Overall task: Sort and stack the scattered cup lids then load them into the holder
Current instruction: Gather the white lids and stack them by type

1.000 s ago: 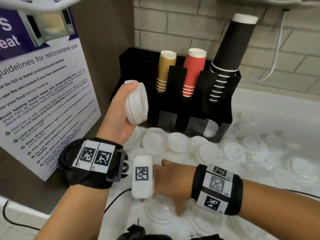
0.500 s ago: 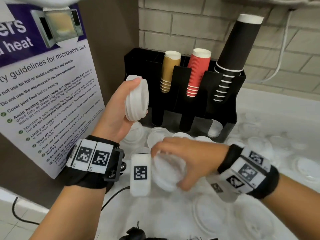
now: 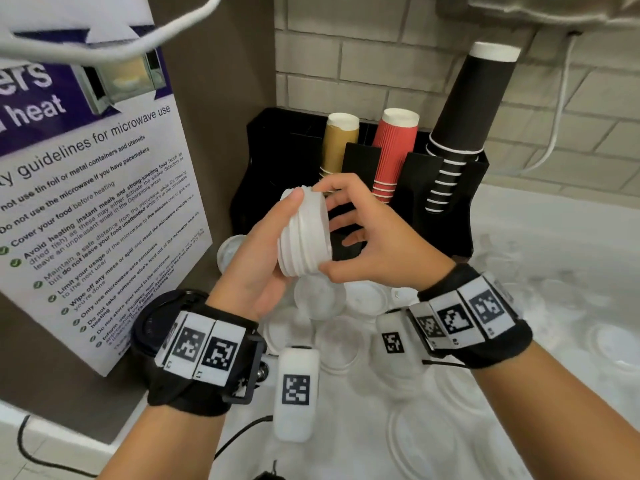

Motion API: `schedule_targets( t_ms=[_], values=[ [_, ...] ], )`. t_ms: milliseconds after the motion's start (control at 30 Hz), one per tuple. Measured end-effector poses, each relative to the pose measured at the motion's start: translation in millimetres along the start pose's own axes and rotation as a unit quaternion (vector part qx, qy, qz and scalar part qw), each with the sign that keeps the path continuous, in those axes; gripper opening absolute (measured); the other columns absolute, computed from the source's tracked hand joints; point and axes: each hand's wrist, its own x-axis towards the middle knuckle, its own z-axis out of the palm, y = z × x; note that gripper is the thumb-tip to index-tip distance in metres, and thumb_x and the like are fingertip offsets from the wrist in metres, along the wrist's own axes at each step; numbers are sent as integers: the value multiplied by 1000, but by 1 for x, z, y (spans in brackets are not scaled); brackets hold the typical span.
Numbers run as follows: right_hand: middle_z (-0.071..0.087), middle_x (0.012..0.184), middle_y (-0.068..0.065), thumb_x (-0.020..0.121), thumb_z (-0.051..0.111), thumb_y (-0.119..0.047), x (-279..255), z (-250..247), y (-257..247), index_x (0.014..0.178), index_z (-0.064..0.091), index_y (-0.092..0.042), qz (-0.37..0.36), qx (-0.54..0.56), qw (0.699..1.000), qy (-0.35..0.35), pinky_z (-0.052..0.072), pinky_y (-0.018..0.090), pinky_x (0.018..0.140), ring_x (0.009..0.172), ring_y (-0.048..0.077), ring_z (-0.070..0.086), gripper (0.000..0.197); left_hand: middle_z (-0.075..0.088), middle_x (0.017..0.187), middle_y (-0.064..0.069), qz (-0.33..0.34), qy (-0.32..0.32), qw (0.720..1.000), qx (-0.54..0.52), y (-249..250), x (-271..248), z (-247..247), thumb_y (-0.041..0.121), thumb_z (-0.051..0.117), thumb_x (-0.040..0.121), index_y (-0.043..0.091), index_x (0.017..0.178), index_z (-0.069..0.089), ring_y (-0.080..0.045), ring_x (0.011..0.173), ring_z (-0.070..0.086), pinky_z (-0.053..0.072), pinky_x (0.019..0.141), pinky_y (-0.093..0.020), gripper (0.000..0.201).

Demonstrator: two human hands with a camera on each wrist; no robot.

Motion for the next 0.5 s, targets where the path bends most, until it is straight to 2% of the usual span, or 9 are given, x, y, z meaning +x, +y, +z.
schedule_targets(
  t_ms=[67,167,267,300,367,400,433,500],
  values=[
    [52,112,-9,64,82,-10,2,4,0,126,40,-29,1,5,1000,-3,57,33,71,92,8,62,77,61,134,-11,6,-2,1000,-4,0,1,0,47,49,90,13,140,48,-26,125,58,44,106,-49,60],
    [53,112,-7,65,83,-10,6,7,0,127,39,-29,-4,12,1000,-4,58,35,70,92,10,63,79,65,129,-7,8,-8,1000,4,0,2,-2,43,51,89,16,136,51,-22,120,62,56,89,-38,53],
    [54,118,-4,67,84,-13,10,7,7,136,29,-31,9,30,999,-19,56,30,80,103,10,61,90,68,121,-7,12,13,1000,7,5,2,-9,32,57,83,13,133,52,-21,111,67,58,73,-32,54],
    [54,120,-3,69,83,-14,12,8,11,137,28,-30,28,27,999,-27,54,27,83,106,9,59,89,70,112,-5,24,26,999,6,8,3,-13,30,59,81,11,128,53,-20,103,69,57,69,-30,52],
    [54,123,-1,73,80,-15,18,16,18,135,38,-22,66,-34,995,-70,48,19,83,110,10,55,74,65,90,-1,55,61,997,8,15,4,-19,31,61,76,12,117,54,-13,81,65,53,62,-26,45],
    [54,124,0,75,78,-18,20,25,22,133,45,-19,69,-111,984,-120,47,22,86,111,14,53,67,61,86,0,68,71,995,11,19,4,-22,32,61,75,13,115,53,-12,75,62,51,60,-25,44],
    [53,126,1,75,78,-24,21,36,27,133,49,-20,67,-200,960,-186,45,29,91,115,19,49,64,59,84,0,77,74,994,15,21,4,-23,32,61,75,14,114,52,-11,73,61,50,59,-25,43],
    [48,130,2,73,77,-42,20,66,35,138,43,-29,61,-359,882,-300,35,41,96,120,26,38,74,61,82,2,81,74,994,18,23,4,-25,33,61,75,15,111,52,-11,71,62,50,58,-26,41]
  ],
)
